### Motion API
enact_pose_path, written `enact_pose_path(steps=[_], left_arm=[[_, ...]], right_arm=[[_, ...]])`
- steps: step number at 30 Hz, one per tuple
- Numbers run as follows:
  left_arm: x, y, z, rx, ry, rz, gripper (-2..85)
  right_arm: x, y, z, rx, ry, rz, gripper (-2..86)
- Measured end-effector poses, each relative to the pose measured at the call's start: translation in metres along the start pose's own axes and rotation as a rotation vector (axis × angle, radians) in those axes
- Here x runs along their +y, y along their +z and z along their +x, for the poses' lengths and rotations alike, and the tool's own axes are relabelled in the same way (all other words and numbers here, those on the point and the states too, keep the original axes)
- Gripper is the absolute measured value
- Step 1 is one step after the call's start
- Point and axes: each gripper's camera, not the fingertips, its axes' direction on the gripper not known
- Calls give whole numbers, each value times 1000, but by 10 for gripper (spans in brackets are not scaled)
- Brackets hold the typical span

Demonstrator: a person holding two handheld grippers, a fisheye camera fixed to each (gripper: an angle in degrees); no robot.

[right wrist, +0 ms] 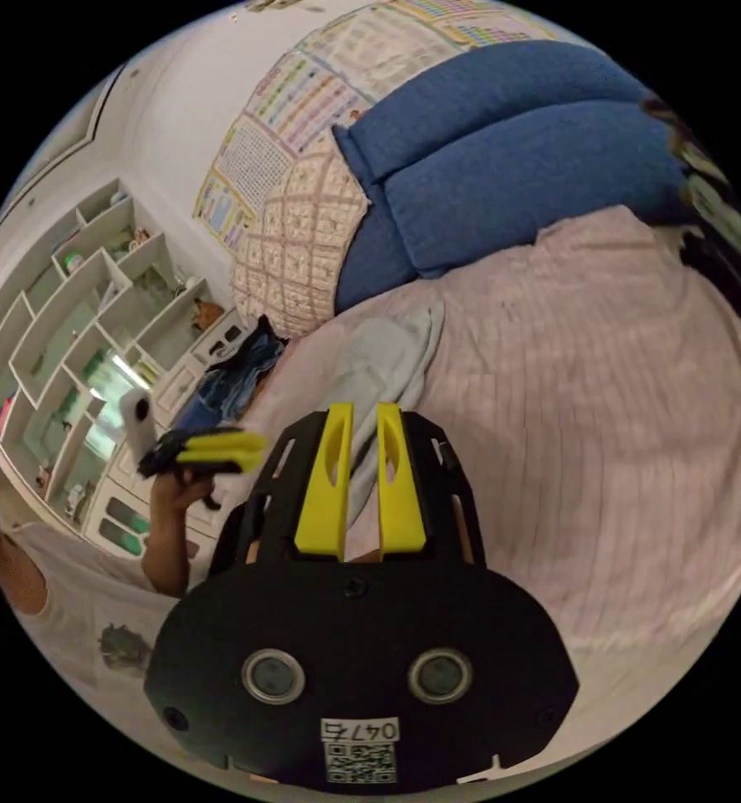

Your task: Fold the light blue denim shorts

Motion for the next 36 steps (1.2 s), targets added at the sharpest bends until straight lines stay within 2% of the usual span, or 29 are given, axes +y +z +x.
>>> enact_pose_path(steps=[4,6,9,18,22,27,32,36], left_arm=[[12,21,22,10,9,-51,53],[17,27,29,-14,5,-68,47],[19,21,20,19,-35,-55,40],[0,-10,-29,134,-99,-37,39],[-17,-33,-47,132,-96,-25,39],[-58,-70,-80,114,-109,-17,39],[-105,-101,-124,139,-160,-5,40],[-138,-154,-175,174,-191,38,59]], right_arm=[[-79,85,24,21,-72,-93,-9],[-117,148,41,105,-95,-203,-6],[-140,215,58,220,-133,-290,4],[-154,328,76,300,-199,-329,8],[-151,342,72,307,-270,-301,-1],[-151,335,73,383,-269,-169,-2],[-140,395,117,462,-216,-336,3],[-131,385,135,404,-112,-247,32]])
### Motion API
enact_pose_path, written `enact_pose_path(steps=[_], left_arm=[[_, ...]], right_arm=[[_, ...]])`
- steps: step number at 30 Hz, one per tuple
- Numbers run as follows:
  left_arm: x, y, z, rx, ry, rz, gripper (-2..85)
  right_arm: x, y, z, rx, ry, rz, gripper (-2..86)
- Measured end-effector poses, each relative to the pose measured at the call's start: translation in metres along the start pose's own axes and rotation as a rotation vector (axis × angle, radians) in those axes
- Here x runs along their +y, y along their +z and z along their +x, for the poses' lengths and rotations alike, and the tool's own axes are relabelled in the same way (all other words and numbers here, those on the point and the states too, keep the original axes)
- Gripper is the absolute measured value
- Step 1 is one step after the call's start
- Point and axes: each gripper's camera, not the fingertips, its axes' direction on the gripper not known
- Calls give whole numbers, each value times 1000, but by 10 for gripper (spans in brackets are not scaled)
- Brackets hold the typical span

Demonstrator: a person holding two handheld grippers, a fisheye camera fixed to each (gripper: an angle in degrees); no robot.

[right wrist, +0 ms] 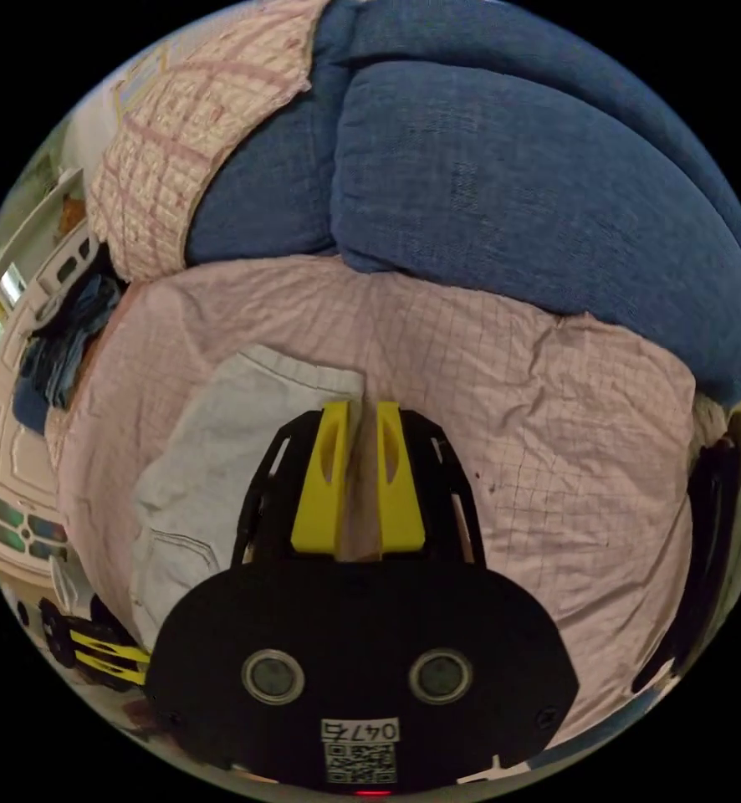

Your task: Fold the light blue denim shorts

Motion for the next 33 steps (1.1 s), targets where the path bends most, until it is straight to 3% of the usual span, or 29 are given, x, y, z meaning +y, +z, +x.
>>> enact_pose_path(steps=[6,11,15,27,33], left_arm=[[-78,-121,-122,97,-182,174,100],[-178,-154,-250,235,-318,177,102],[-267,-158,-320,221,-377,135,98],[-441,-166,-410,303,-466,69,73],[-501,-195,-410,367,-422,53,-1]], right_arm=[[59,-21,36,-334,38,23,72],[114,7,60,-458,75,-93,93],[142,34,71,-577,123,-139,107],[147,48,86,-592,113,-162,36],[144,22,88,-578,85,-153,-3]])
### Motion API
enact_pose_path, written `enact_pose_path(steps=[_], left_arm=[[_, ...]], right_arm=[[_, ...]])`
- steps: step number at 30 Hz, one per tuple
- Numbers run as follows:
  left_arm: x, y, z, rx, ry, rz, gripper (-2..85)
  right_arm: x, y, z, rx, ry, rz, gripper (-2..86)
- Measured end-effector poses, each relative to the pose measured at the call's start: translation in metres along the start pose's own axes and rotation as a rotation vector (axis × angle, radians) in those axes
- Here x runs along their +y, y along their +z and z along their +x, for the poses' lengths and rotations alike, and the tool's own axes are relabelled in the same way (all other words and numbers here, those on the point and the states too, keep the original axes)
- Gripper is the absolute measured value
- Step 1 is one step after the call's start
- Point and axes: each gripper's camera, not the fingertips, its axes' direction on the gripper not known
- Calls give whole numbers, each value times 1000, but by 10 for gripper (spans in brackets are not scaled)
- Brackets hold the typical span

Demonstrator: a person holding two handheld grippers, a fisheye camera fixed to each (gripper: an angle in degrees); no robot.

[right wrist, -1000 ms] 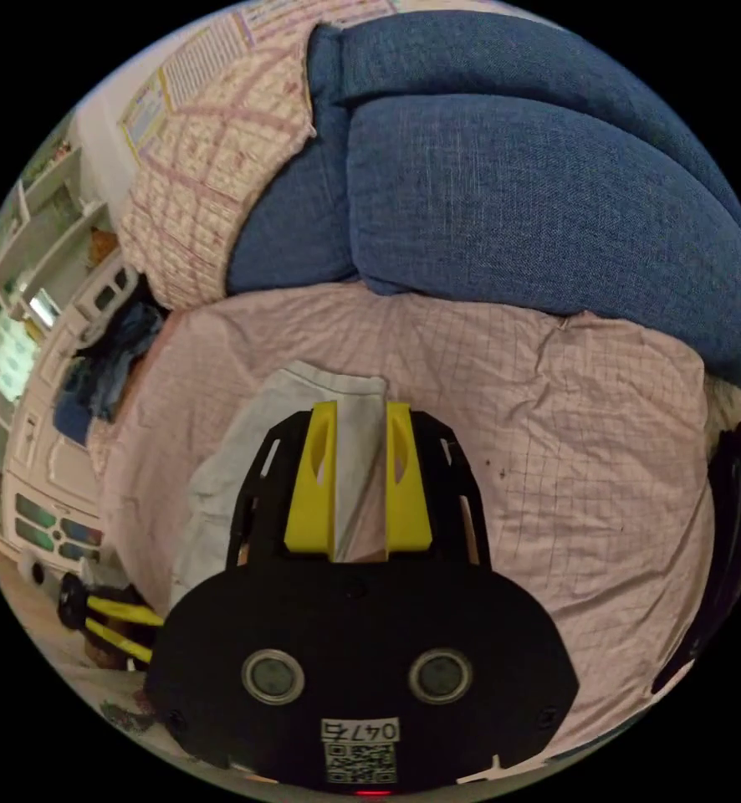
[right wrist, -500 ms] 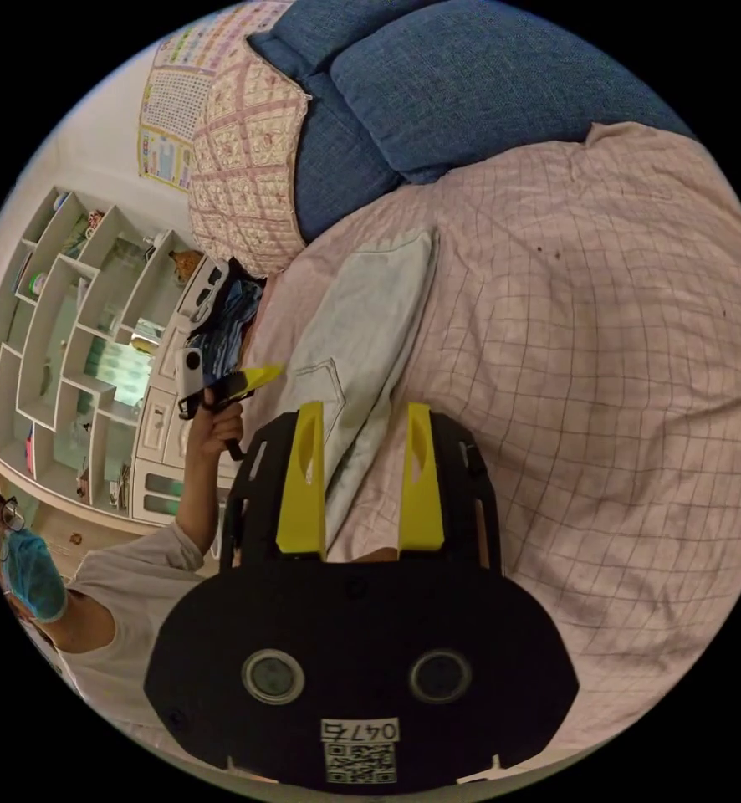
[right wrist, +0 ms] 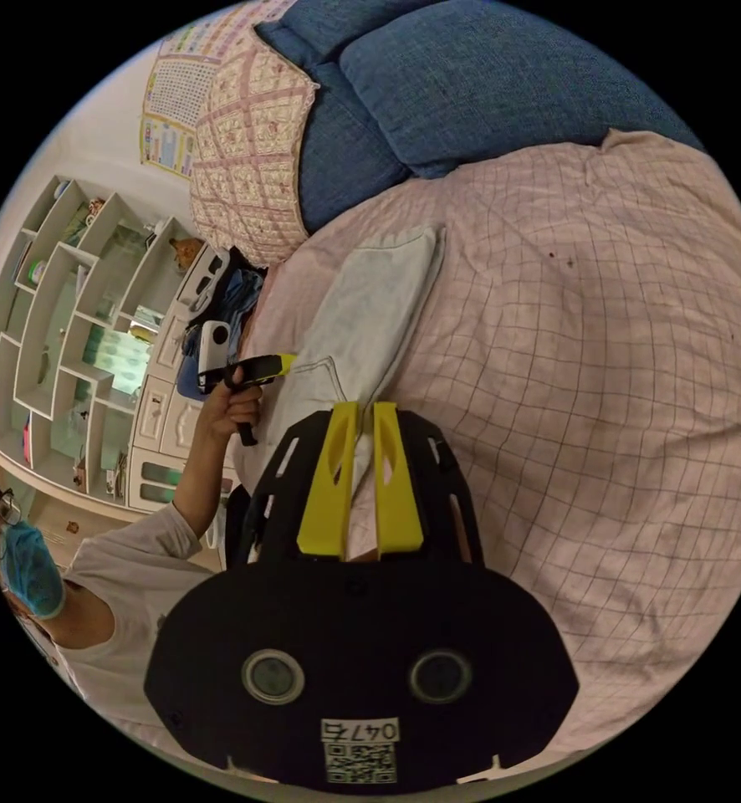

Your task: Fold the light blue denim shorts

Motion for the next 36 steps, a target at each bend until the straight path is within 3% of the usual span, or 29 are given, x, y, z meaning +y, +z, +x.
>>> enact_pose_path(steps=[6,19,25,32,36], left_arm=[[-37,-45,53,23,50,42,-8],[-63,-27,81,104,-43,47,49],[-56,-42,151,138,53,108,-5],[-81,-106,312,255,323,297,-8],[-13,-86,347,161,415,192,-6]], right_arm=[[8,-43,-15,-152,-2,70,-2],[5,-82,-63,-135,24,-4,16],[-2,-157,-159,-148,-167,71,2],[-25,-310,-320,-26,-511,415,0],[19,-324,-399,71,-698,334,1]])
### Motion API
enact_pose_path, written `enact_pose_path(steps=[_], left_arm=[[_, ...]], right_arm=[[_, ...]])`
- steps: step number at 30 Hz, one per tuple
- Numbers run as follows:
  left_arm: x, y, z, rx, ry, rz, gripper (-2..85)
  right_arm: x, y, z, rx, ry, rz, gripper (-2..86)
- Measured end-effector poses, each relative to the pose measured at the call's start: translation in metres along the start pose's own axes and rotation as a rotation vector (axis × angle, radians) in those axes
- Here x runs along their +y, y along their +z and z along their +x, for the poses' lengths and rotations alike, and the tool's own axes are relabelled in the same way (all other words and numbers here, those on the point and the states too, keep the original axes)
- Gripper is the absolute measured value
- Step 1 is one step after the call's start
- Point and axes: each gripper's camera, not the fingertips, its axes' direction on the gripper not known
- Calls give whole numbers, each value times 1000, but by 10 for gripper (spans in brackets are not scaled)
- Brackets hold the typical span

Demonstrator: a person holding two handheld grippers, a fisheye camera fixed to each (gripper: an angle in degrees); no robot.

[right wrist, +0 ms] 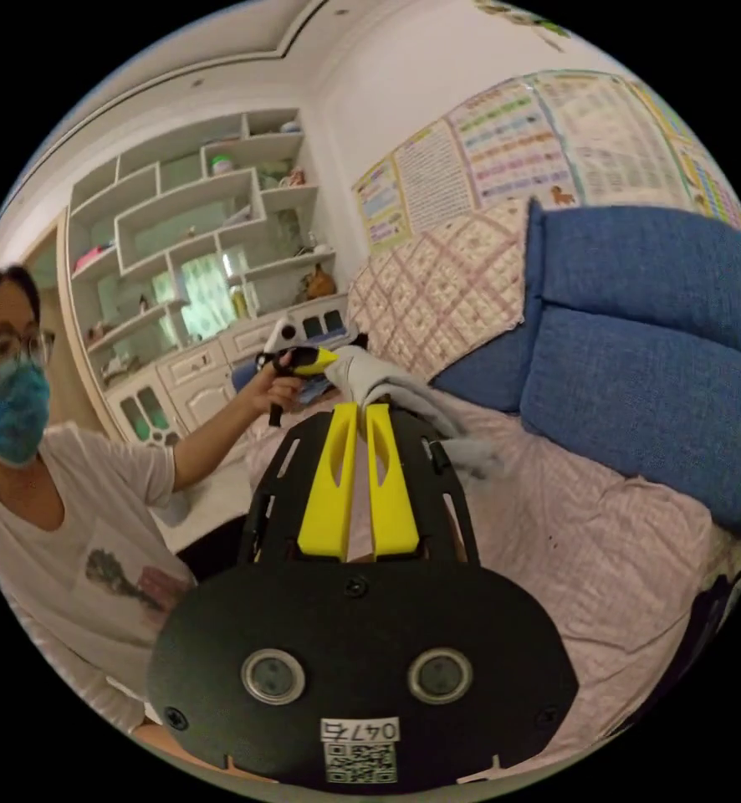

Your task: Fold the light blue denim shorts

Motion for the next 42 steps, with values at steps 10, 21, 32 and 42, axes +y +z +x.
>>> enact_pose_path(steps=[10,21,32,42], left_arm=[[293,145,-58,-67,-268,-510,-8],[409,190,-19,-295,-200,-441,-10],[520,279,93,-540,29,-249,-10],[615,349,95,-625,74,-267,-10]], right_arm=[[107,69,-150,36,-159,-450,3],[34,-65,-121,80,204,-211,61],[-14,-56,-122,464,397,-239,76],[-45,-121,-180,476,166,-81,-1]])
